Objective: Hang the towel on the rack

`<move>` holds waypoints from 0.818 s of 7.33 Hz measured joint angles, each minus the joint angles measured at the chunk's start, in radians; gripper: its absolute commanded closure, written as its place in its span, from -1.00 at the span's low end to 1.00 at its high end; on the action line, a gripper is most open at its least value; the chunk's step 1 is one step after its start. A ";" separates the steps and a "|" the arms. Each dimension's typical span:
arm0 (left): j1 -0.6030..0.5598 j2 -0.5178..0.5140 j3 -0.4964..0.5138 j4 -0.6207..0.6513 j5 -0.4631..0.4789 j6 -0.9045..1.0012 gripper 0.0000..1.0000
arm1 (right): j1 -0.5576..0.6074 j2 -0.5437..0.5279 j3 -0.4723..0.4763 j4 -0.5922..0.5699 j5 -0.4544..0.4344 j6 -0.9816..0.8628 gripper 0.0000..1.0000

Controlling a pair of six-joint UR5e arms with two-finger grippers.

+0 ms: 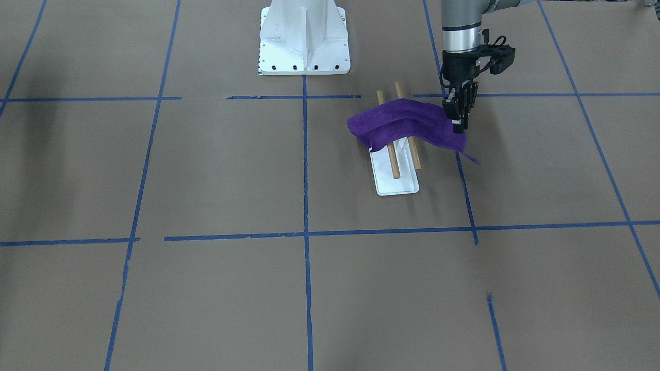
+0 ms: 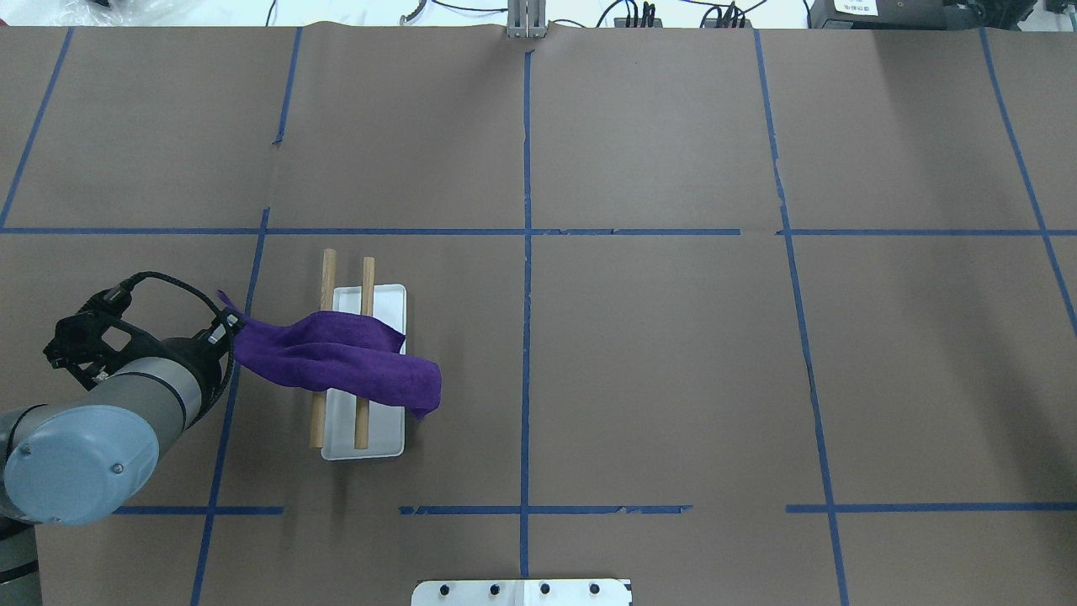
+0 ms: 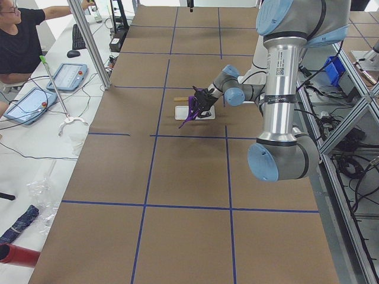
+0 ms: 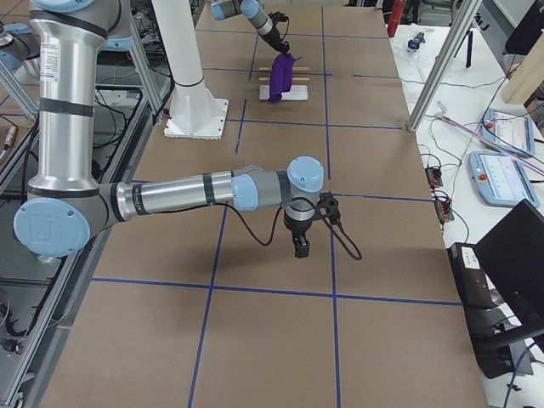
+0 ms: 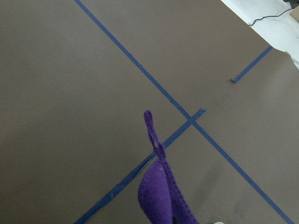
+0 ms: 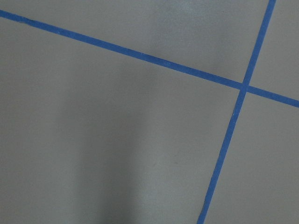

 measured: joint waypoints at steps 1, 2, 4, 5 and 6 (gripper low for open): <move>0.000 0.000 0.005 -0.001 -0.004 0.047 -1.00 | 0.000 0.001 0.000 0.000 0.000 -0.001 -1.00; -0.001 0.001 0.006 -0.003 -0.007 0.097 -1.00 | 0.000 0.001 0.000 0.000 0.000 -0.003 -1.00; -0.024 -0.003 0.000 -0.008 -0.038 0.236 -1.00 | 0.005 0.001 -0.001 0.002 0.000 -0.011 -1.00; -0.078 -0.011 -0.001 -0.020 -0.118 0.349 -1.00 | 0.014 0.002 0.000 0.003 -0.001 -0.013 -1.00; -0.150 -0.018 -0.001 -0.035 -0.215 0.473 -1.00 | 0.022 0.003 -0.001 0.005 0.000 -0.014 -1.00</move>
